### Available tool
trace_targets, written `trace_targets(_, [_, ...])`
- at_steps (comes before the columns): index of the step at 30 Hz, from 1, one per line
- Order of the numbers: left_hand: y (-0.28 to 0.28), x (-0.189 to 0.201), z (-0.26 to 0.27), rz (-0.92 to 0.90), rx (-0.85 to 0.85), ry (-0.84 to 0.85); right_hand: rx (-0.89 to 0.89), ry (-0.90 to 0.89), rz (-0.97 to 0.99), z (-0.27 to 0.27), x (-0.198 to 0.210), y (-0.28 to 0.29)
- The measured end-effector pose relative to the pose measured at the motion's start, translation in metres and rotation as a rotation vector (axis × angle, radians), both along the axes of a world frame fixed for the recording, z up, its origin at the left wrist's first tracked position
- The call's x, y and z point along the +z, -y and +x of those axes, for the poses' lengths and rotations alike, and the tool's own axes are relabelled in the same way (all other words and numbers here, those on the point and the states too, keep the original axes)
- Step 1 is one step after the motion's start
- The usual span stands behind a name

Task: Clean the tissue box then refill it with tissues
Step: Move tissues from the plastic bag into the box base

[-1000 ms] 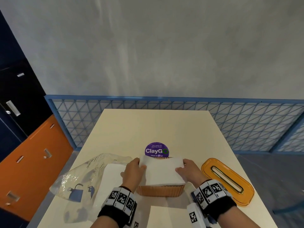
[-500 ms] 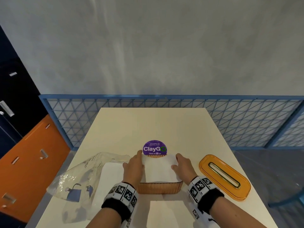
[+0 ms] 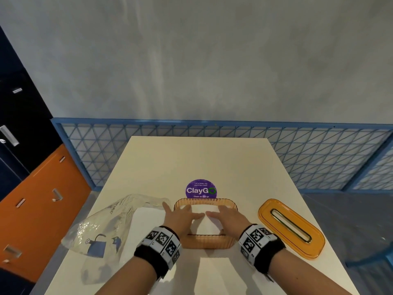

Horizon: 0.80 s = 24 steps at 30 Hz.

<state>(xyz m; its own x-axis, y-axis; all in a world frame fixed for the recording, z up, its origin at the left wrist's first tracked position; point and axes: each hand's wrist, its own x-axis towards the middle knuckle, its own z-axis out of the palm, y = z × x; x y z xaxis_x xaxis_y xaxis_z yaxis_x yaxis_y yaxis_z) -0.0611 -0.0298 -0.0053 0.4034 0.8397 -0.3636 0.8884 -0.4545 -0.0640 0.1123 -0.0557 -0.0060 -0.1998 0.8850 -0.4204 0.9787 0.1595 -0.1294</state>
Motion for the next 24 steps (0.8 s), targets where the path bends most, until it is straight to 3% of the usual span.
trace_targets(8, [-0.006,0.001,-0.007,-0.093,-0.003,-0.040,-0.016,0.022,-0.097,-0.006,0.006,-0.004])
trace_targets(12, [-0.004,0.002,-0.005,-0.022,-0.049,-0.046,-0.005,0.014,-0.124,-0.004,0.008,-0.005])
trace_targets(14, [-0.003,0.007,-0.005,0.041,-0.038,0.030,0.048,0.033,-0.101,0.000,0.012,-0.007])
trace_targets(17, [-0.002,0.014,-0.019,0.210,0.141,0.359,0.011,-0.117,0.103,0.011,0.017,-0.011])
trace_targets(20, [-0.001,0.003,-0.050,0.346,0.495,0.607,-0.180,-0.327,0.372,0.028,0.014,-0.009])
trace_targets(22, [0.002,-0.012,-0.064,0.209,0.712,0.558,-0.355,-0.394,0.340,0.035,0.008,-0.006])
trace_targets(24, [0.004,-0.027,-0.069,0.033,0.825,0.438,-0.476,-0.429,0.212,0.037,-0.001,-0.004])
